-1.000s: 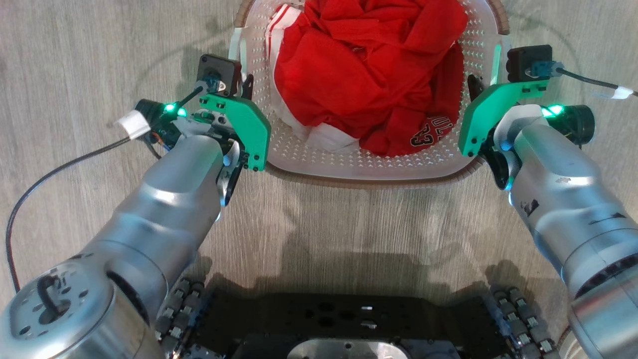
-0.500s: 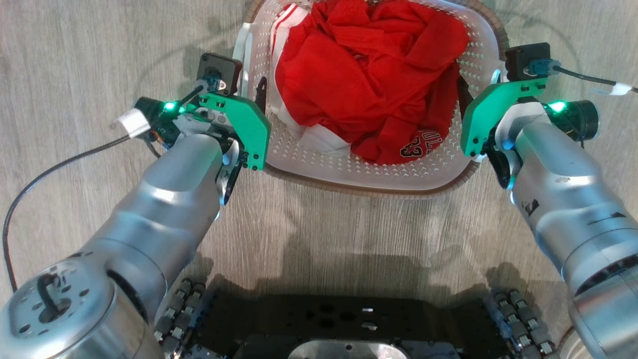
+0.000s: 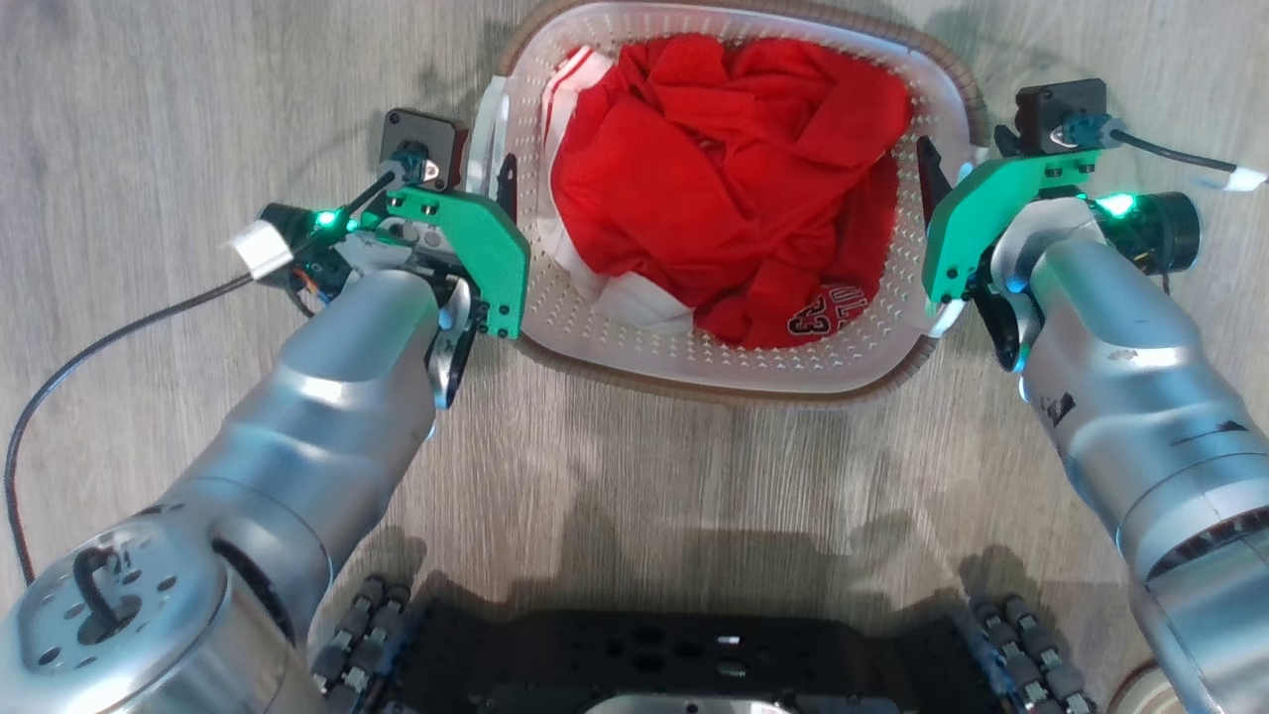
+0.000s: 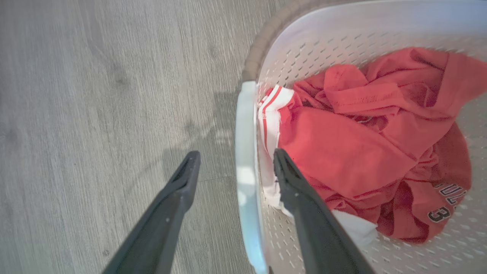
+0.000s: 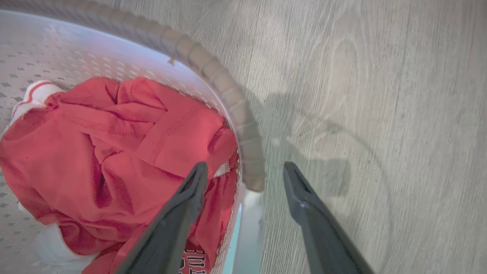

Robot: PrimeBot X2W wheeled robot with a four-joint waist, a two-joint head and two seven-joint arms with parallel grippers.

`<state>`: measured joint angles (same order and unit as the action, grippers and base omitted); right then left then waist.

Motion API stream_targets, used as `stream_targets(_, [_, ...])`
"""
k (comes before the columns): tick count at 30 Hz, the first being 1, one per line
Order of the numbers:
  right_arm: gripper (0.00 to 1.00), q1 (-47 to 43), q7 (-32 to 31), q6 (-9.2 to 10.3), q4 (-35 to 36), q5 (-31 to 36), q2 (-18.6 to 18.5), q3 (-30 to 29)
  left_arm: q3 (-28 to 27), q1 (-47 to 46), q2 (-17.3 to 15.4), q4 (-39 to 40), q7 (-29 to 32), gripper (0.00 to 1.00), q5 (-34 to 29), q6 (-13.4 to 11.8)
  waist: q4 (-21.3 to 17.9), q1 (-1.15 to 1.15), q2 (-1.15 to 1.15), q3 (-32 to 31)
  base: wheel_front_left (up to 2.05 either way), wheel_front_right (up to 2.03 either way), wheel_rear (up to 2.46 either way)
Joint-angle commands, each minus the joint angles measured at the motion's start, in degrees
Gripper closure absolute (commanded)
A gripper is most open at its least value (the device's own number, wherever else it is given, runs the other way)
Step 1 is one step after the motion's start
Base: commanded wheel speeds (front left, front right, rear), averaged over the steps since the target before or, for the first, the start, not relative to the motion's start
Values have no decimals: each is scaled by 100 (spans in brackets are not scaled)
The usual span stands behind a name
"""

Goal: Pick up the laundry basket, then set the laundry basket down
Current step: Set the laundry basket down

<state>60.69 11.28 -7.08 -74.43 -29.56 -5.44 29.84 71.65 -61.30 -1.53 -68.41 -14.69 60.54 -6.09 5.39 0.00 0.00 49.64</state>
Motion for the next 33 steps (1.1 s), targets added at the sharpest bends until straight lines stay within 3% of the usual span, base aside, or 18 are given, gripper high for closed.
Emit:
stream_targets(1, [0, -302, 100, -41, 47, 76, 160, 2, -103, 63, -134, 29, -26, 0, -18, -63, -11, 0, 0, -83, 0, 0, 0])
stream_targets(12, [0, -281, 367, -41, 212, 502, 132, -506, -1589, 506, -391, 1137, -29, 0, -1202, -354, -38, 0, 0, -849, 0, 0, 0])
stream_targets(24, [0, -1605, 371, -41, 2270, 1339, 165, -1730, -3597, 2099, -545, 2708, -30, 0, -2974, -359, -111, 0, 0, -2115, 0, 0, 0])
stream_targets(33, [0, -2933, 372, -41, 3795, 1672, 252, -2046, -4854, 3596, -468, 4090, -30, 0, -4162, -187, -164, 0, 0, -3086, 0, 0, 0])
